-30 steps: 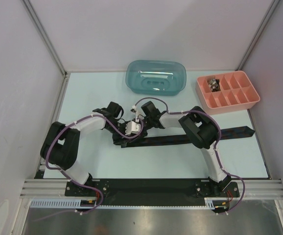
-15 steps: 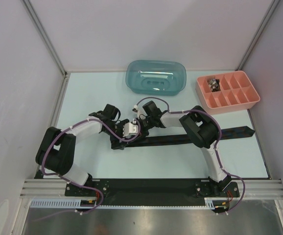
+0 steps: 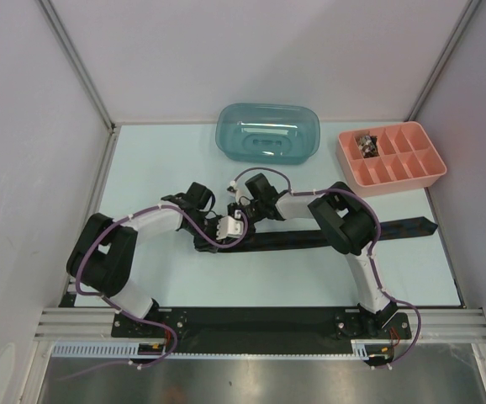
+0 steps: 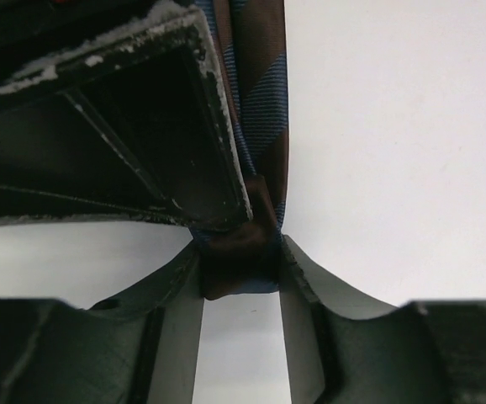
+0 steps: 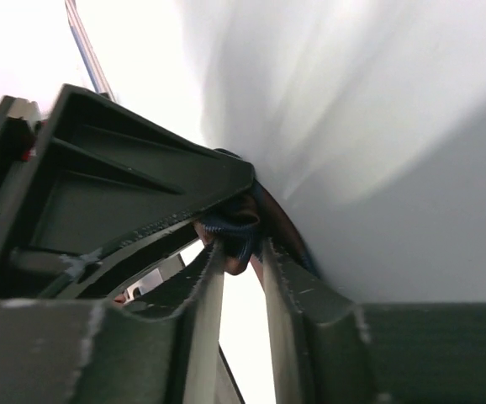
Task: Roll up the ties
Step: Roll the tie at the center of the board.
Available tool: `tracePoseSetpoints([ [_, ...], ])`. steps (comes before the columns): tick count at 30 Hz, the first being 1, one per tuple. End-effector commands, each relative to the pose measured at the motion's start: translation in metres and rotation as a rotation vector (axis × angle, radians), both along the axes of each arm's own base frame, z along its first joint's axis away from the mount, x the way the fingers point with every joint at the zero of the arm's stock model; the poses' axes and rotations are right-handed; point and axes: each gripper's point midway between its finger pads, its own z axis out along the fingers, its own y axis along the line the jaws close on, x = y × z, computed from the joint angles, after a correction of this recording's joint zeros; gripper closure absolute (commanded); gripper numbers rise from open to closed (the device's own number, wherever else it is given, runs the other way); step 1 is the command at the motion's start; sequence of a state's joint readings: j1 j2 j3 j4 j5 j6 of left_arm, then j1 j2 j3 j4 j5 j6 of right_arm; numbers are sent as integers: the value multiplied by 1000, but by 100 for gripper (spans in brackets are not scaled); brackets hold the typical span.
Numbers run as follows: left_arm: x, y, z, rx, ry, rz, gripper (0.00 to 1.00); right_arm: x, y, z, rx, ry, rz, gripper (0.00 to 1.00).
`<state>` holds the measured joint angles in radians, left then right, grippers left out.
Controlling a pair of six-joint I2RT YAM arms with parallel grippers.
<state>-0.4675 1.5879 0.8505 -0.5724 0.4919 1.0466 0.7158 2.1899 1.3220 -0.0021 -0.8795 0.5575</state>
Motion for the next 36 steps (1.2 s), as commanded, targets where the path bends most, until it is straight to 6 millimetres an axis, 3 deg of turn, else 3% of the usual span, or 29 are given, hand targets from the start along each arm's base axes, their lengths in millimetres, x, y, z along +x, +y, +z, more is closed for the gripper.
tracePoseSetpoints([
  [1, -6, 0, 0, 2, 9, -30, 60, 6, 5, 23, 45, -55, 6, 67],
  [6, -7, 0, -1, 4, 15, -33, 63, 3, 5, 21, 30, -49, 23, 71],
  [9, -9, 0, 0, 1, 14, -46, 64, -1, 6, 26, 37, -50, 43, 80],
  [15, -11, 2, 1, 3, 6, -69, 68, -4, -1, 43, 51, -84, 70, 63],
  [21, -15, 3, 2, 0, 10, -74, 69, 25, -27, 58, 44, -156, 15, 60],
  [24, -15, 2, 2, -3, 7, -76, 69, 39, -38, 51, 9, -191, -16, 60],
  [27, -14, 2, 4, -9, 6, -74, 67, 41, -48, 32, -60, -196, -26, 63],
  [33, -12, -1, 7, -18, -1, -67, 65, 29, -64, 1, -165, -214, 12, 68],
  [36, -11, -2, 10, -26, -8, -60, 62, 20, -67, -5, -185, -207, 39, 68],
])
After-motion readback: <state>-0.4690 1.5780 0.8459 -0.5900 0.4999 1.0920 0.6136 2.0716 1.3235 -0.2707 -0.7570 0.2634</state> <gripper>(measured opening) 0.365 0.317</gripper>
